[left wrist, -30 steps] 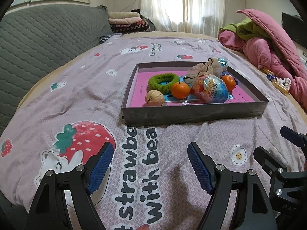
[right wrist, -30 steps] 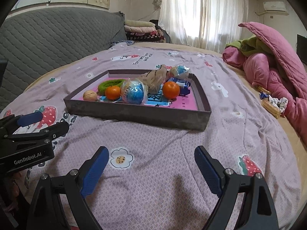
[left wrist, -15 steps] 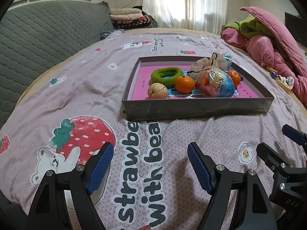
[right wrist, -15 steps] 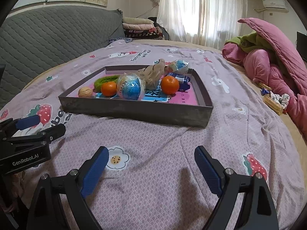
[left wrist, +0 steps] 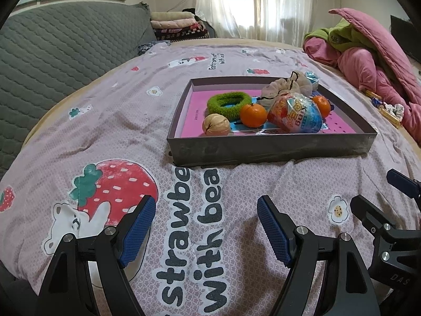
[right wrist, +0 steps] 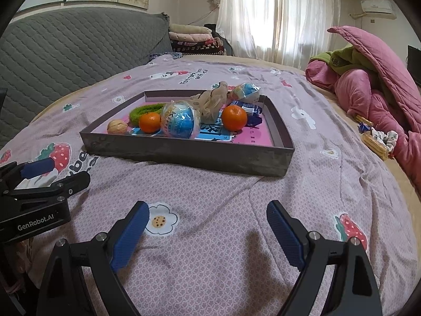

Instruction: Organize objects

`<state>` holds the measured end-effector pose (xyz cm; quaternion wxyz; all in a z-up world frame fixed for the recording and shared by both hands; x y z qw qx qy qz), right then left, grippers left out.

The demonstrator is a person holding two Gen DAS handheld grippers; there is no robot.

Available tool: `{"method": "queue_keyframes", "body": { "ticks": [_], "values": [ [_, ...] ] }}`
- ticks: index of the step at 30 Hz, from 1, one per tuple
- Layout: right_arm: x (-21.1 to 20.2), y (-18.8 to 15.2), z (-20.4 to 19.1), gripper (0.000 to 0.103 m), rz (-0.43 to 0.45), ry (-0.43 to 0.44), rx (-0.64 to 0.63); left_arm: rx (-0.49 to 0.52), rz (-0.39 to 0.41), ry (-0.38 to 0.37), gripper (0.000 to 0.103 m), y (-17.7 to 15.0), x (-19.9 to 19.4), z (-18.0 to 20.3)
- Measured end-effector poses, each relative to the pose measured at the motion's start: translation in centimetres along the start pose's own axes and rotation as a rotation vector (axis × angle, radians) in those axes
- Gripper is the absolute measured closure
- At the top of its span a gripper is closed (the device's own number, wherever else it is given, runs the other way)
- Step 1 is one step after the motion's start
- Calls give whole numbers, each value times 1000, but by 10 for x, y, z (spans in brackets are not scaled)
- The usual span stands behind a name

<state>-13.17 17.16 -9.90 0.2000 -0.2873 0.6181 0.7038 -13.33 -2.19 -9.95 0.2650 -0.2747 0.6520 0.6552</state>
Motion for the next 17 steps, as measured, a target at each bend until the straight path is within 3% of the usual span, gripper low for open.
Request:
{"method": "queue_keyframes", "body": {
  "ticks": [9,17],
  "values": [
    [2,-1,-1,12,-5,0,-4,-2,-6,-15,23,0,2,1],
    [5,-3,0,12,-14,0,-5,22,51,40,23,4,-7,-1]
  ]
}}
Point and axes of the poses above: each gripper's, at about its wrist camera, not at the fingertips, and x roughly the way its jaws point, z to its right, y to its top, the point moved 8 cm from there along x, roughly the way its jaws point, and after that the axes turned 4 degrees about -y, right-handed, at the moved point
